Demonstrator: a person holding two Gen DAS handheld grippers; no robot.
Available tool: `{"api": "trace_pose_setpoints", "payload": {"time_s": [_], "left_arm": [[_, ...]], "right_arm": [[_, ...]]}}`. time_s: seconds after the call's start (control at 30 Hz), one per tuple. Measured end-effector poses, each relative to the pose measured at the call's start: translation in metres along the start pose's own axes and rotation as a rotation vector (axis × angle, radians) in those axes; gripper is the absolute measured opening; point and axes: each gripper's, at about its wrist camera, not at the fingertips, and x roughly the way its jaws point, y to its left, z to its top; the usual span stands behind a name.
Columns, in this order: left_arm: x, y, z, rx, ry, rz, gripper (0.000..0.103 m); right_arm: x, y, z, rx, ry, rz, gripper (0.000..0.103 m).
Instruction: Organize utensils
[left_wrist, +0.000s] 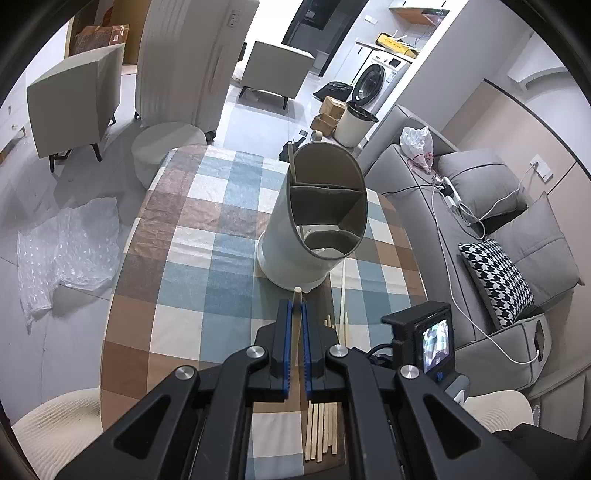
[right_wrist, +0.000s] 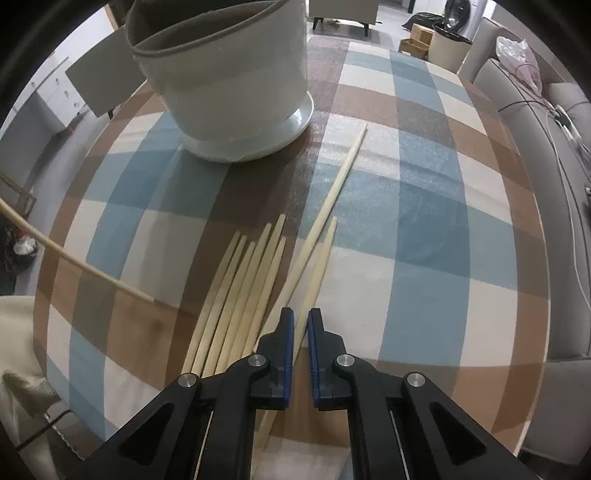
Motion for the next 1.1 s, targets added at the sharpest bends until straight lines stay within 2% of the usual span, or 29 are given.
{"api": "trace_pose_setpoints", "payload": {"time_s": [0.1,0.17,0.3,0.43,0.5,0.6,0.83,0.9,1.1], "left_arm": [[0.001,0.000,-0.001,0.002,0.003,0.006,0.001],[0.002,-0.001,-0.001,0.002,0.004,0.006,0.001],[0.003,-0.006,-0.003,0.015,0.002,0.012,0.001],[0.004,-0.009,-0.006,0.025,0.005,0.020,0.001],[0.004,-0.009,-0.007,0.026,0.006,0.020,0.001],[0.003,-0.008,-0.007,0.019,0.005,0.020,0.001],[0.002,0.002,-0.004,-0.013,0.009,0.017,0.001],[0.002,0.005,-0.002,-0.026,0.012,0.009,0.001],[0.003,0.005,0.003,-0.020,0.011,-0.007,0.001]], "right_arm": [[-0.003,-0.023,0.002,0.085,-0.009,0.049,0.000],[-0.011,-0.040,-0.001,0.163,-0.044,0.123,0.000],[-0.025,-0.053,-0.011,0.189,-0.079,0.149,0.000],[-0.025,-0.058,-0.019,0.185,-0.044,0.188,0.000],[-0.023,-0.049,-0.016,0.134,-0.024,0.174,0.004],[-0.020,-0.037,-0.018,0.065,-0.007,0.152,0.004],[-0.005,-0.008,-0.004,-0.102,0.036,0.010,0.005],[0.002,-0.007,0.003,-0.115,0.066,-0.028,0.012],[0.008,-0.012,0.030,-0.093,0.055,-0.017,0.027]]}}
